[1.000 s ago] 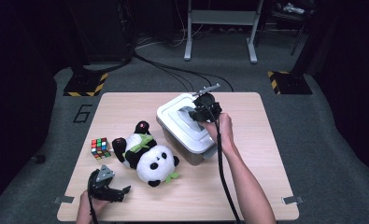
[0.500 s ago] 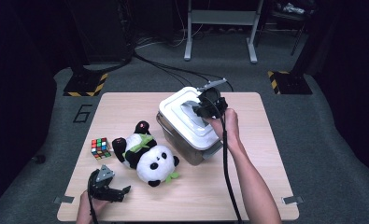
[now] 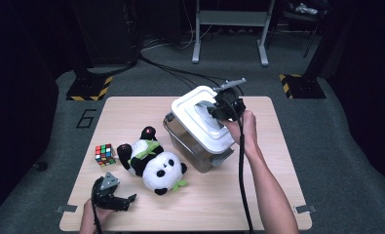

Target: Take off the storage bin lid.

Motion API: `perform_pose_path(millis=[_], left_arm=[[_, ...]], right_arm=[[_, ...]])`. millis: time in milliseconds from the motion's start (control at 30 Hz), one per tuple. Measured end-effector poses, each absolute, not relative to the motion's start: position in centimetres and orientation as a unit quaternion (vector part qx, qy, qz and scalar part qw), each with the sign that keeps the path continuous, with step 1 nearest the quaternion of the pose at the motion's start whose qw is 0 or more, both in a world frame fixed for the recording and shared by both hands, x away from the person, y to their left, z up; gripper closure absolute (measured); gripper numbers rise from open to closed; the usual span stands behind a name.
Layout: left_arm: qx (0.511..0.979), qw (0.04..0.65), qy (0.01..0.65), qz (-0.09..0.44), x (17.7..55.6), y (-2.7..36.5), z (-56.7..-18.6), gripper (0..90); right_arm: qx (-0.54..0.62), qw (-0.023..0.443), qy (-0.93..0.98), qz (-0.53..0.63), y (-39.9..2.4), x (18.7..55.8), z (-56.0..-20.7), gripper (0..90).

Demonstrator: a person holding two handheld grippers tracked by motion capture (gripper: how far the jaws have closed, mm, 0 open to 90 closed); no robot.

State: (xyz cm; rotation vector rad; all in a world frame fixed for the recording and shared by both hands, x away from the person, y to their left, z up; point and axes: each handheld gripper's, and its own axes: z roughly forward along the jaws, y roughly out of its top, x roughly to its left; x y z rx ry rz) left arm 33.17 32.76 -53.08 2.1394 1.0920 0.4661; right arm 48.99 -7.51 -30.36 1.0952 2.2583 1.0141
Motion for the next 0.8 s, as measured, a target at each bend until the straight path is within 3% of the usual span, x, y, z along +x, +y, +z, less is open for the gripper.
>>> perform_pose_path(millis=[800], left_arm=[[0.823,0.34,0.418,0.18,33.2,32.8,-53.1,0.0]], right_arm=[[0.444,0.236,0.786,0.359,-12.0,48.9,-29.7,67.0]])
